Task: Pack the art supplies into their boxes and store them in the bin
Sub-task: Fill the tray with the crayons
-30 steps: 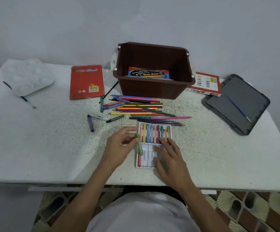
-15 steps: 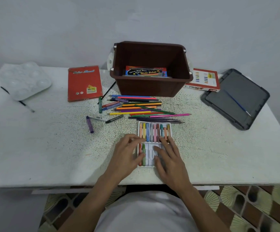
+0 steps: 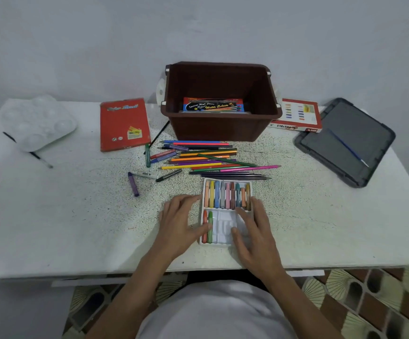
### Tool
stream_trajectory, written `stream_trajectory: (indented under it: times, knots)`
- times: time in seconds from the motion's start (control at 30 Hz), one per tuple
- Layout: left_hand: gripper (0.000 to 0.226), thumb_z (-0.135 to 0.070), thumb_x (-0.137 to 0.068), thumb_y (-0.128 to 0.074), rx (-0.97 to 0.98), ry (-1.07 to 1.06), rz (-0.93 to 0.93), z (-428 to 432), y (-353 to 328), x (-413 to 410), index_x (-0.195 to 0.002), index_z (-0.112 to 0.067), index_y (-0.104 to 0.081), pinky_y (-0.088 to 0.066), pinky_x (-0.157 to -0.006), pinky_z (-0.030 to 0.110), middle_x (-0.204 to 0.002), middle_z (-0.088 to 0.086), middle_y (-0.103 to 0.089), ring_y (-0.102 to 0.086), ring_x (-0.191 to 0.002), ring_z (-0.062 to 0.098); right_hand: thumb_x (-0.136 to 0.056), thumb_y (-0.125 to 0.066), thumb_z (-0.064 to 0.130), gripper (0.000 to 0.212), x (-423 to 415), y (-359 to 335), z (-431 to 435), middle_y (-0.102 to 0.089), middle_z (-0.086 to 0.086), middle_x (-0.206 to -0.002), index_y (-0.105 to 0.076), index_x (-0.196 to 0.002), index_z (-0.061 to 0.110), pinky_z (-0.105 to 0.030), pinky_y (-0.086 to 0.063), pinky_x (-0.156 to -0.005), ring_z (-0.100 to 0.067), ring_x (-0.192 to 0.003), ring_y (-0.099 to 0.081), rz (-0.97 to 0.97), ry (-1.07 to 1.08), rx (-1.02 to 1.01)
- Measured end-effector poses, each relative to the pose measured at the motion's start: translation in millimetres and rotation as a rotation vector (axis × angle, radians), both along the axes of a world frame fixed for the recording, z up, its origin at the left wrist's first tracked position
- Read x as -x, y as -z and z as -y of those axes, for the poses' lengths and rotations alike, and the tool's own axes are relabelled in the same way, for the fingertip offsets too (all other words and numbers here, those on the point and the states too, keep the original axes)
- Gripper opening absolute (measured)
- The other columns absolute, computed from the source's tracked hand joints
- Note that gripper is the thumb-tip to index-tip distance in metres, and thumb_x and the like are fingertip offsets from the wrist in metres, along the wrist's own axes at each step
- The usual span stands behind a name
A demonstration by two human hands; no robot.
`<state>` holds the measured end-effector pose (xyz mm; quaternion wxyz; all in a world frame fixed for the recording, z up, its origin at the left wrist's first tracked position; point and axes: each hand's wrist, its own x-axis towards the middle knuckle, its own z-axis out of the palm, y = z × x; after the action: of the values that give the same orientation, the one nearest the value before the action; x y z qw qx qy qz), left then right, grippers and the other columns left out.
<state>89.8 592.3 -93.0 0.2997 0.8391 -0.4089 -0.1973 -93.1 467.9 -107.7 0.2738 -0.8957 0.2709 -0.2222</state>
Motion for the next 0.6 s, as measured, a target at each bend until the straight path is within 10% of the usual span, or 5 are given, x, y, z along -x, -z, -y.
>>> stream_trajectory:
  times: [0.27, 0.6]
  knots:
    - [0.038, -0.045, -0.092, -0.053, 0.161, -0.106, 0.131, -4, -6, -31, -0.123, -0.026, -0.064, -0.041, -0.1, 0.049, -0.121, -0.005, -0.059, -0.051, -0.114, 0.016, -0.099, -0.048, 0.042, 0.05, -1, -2, -3, -0.02, 0.001, -0.163, -0.049, -0.142, 0.017, -0.033, -0.048, -0.102, -0.016, -0.149, -0.023, -0.013, -0.071, 0.018]
    - [0.025, -0.019, -0.09, -0.066, -0.183, -0.22, 0.569, 23, -8, -78, -0.113, -0.009, -0.07, -0.038, -0.098, 0.054, -0.128, 0.016, -0.056, -0.048, -0.119, 0.038, -0.083, -0.068, 0.058, 0.078, -2, 0, 3, -0.018, -0.004, -0.164, -0.046, -0.145, 0.017, -0.05, -0.045, -0.106, -0.021, -0.151, -0.018, -0.07, -0.158, 0.086]
